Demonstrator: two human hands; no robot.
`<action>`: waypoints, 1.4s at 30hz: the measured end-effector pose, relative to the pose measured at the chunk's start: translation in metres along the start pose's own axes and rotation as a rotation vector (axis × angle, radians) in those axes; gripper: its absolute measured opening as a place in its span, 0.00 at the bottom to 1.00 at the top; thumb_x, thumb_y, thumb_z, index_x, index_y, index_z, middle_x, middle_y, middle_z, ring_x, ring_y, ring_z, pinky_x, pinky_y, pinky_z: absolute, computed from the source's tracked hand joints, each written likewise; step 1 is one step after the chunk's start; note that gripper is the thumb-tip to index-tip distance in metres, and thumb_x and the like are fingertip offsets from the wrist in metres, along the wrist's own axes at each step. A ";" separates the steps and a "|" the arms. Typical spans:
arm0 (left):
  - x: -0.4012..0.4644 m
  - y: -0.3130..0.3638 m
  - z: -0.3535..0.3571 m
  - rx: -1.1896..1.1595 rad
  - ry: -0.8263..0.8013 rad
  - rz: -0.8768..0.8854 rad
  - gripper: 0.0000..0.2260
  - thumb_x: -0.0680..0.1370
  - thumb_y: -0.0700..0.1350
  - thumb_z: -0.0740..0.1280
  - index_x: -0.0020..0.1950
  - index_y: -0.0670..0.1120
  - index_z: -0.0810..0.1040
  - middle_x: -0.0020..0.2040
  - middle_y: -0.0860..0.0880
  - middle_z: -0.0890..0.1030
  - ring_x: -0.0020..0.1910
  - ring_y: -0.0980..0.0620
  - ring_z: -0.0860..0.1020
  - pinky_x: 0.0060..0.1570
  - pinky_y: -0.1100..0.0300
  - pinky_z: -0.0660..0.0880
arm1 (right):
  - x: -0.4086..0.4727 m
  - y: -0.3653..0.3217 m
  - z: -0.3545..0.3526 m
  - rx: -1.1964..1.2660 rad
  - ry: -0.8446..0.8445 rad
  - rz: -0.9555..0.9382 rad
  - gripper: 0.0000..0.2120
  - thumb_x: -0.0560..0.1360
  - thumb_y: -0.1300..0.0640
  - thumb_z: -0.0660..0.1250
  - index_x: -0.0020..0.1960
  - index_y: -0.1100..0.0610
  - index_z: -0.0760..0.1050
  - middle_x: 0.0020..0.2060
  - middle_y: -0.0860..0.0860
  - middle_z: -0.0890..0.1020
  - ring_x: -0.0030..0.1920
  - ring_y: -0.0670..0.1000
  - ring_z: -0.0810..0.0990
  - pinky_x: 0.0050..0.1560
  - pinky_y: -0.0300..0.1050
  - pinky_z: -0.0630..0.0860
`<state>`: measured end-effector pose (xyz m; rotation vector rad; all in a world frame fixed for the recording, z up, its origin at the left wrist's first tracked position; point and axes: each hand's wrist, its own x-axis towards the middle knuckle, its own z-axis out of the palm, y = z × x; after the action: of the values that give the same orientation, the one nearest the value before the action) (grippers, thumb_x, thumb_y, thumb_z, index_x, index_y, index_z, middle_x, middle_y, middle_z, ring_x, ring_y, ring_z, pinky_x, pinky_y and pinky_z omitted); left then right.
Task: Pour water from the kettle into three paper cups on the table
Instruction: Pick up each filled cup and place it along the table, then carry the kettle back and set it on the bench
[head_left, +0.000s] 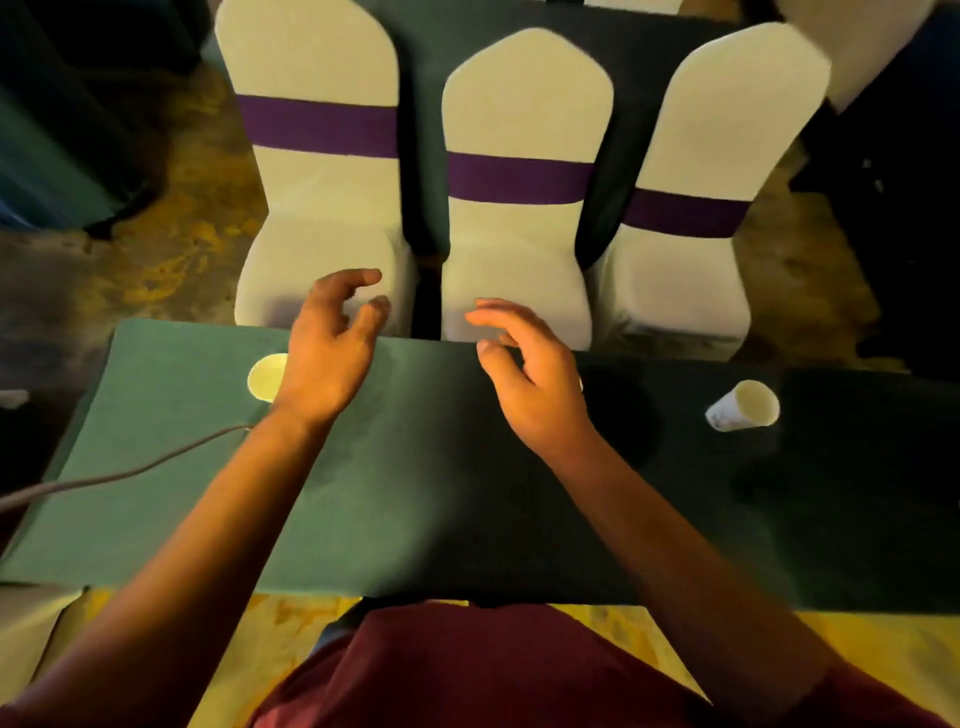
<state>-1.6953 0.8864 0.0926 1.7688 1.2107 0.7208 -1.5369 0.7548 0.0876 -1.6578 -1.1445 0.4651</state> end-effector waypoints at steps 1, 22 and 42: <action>-0.002 0.009 0.006 -0.001 -0.016 0.037 0.16 0.80 0.48 0.64 0.68 0.50 0.76 0.68 0.50 0.75 0.63 0.56 0.73 0.63 0.58 0.71 | -0.002 -0.001 -0.009 -0.015 0.016 -0.004 0.14 0.78 0.61 0.64 0.61 0.62 0.81 0.63 0.54 0.82 0.64 0.51 0.79 0.66 0.44 0.75; -0.077 0.149 0.103 -0.216 -0.472 0.471 0.14 0.82 0.45 0.65 0.67 0.55 0.77 0.67 0.57 0.76 0.60 0.59 0.75 0.56 0.74 0.69 | -0.148 -0.075 -0.184 -0.231 0.617 0.266 0.18 0.82 0.60 0.65 0.71 0.52 0.74 0.73 0.44 0.71 0.68 0.35 0.69 0.61 0.22 0.65; -0.276 0.301 0.325 -0.431 -0.651 0.599 0.09 0.81 0.44 0.64 0.60 0.53 0.79 0.54 0.59 0.79 0.48 0.75 0.76 0.44 0.81 0.69 | -0.337 -0.034 -0.405 -0.269 0.855 0.288 0.20 0.77 0.53 0.67 0.69 0.52 0.76 0.69 0.41 0.73 0.70 0.46 0.74 0.69 0.50 0.73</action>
<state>-1.3968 0.4733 0.2061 1.7809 0.0709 0.5950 -1.4062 0.2572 0.2061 -1.9670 -0.3398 -0.2426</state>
